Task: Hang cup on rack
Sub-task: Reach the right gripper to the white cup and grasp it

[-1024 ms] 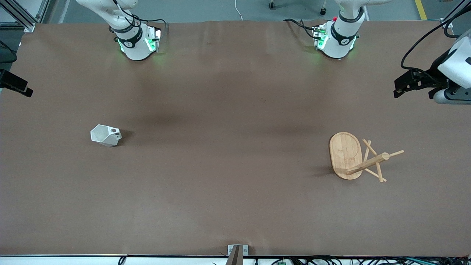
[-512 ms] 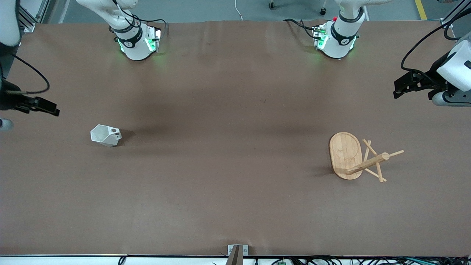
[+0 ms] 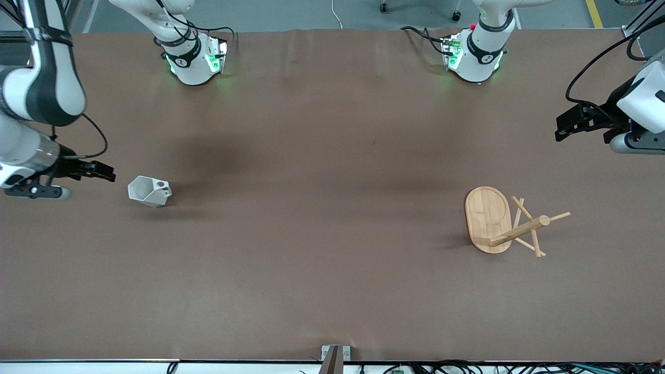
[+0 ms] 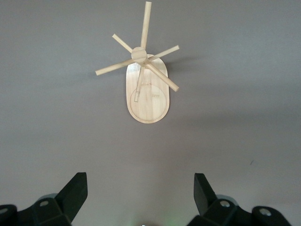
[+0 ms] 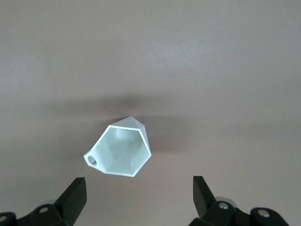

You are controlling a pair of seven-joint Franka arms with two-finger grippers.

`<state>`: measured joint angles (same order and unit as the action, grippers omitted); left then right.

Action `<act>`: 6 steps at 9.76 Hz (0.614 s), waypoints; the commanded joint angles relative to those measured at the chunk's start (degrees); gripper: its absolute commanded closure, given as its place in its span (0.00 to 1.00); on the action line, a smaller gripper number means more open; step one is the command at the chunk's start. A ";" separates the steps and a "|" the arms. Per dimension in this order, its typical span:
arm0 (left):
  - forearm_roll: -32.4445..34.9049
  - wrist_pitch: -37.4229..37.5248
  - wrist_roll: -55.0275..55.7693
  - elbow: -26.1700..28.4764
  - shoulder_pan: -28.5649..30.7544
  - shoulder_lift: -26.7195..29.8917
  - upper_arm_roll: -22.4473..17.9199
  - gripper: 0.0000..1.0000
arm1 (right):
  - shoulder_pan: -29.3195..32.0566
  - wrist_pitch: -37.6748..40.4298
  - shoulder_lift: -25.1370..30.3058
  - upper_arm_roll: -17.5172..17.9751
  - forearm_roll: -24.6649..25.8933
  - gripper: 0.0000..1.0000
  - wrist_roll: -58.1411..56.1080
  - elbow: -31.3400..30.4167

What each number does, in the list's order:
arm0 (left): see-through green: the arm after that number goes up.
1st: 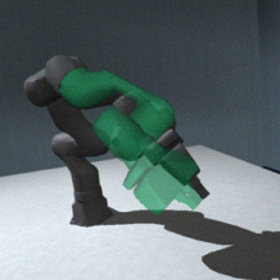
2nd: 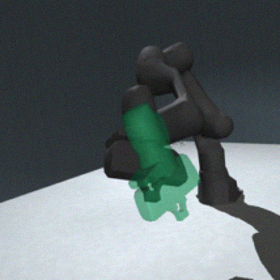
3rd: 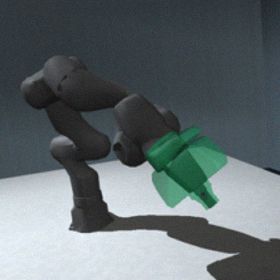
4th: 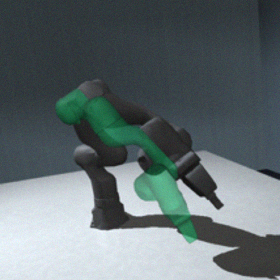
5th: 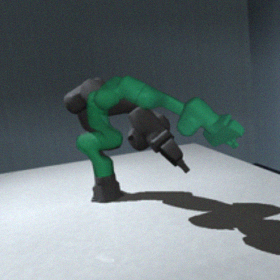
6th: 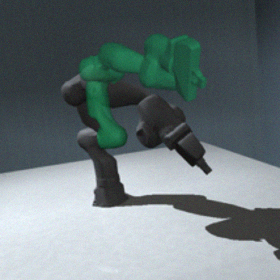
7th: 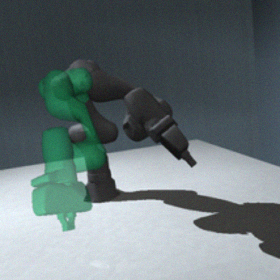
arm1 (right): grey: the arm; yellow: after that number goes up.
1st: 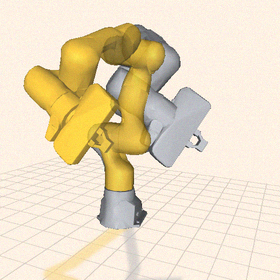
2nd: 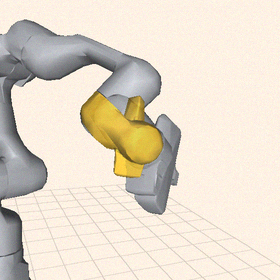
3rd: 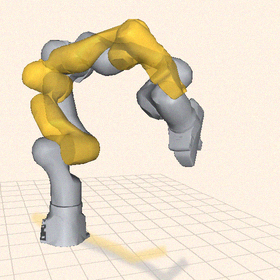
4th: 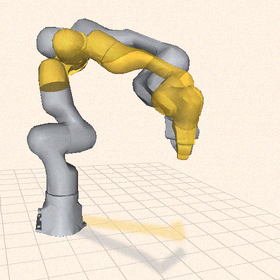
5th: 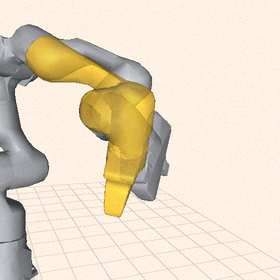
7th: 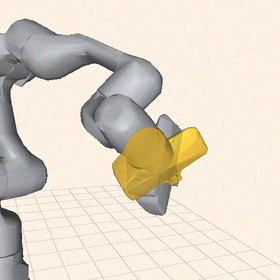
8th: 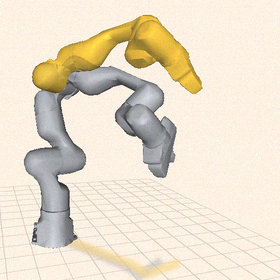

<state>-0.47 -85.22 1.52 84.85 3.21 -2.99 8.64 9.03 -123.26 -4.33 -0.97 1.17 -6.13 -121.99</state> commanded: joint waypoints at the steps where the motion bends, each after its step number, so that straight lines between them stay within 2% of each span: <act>1: -1.81 0.75 -0.73 -0.13 -0.66 -1.32 0.41 0.00 | 0.28 -5.22 -1.53 0.53 -0.03 0.00 -0.72 -4.57; 3: -1.99 0.75 -0.82 -0.13 -1.71 -1.32 1.20 0.00 | 0.20 -10.05 -6.90 0.53 -0.03 0.00 -0.90 -4.83; 6: -1.99 0.75 -0.73 -0.13 -2.42 -1.32 1.38 0.00 | 0.46 -13.05 -9.99 0.53 -0.03 0.01 -2.13 -5.27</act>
<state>-1.82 -85.22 1.48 84.73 0.69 -3.05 10.04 9.02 -135.46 -13.91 -0.72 1.17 -7.18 -127.02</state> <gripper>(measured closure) 0.000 0.004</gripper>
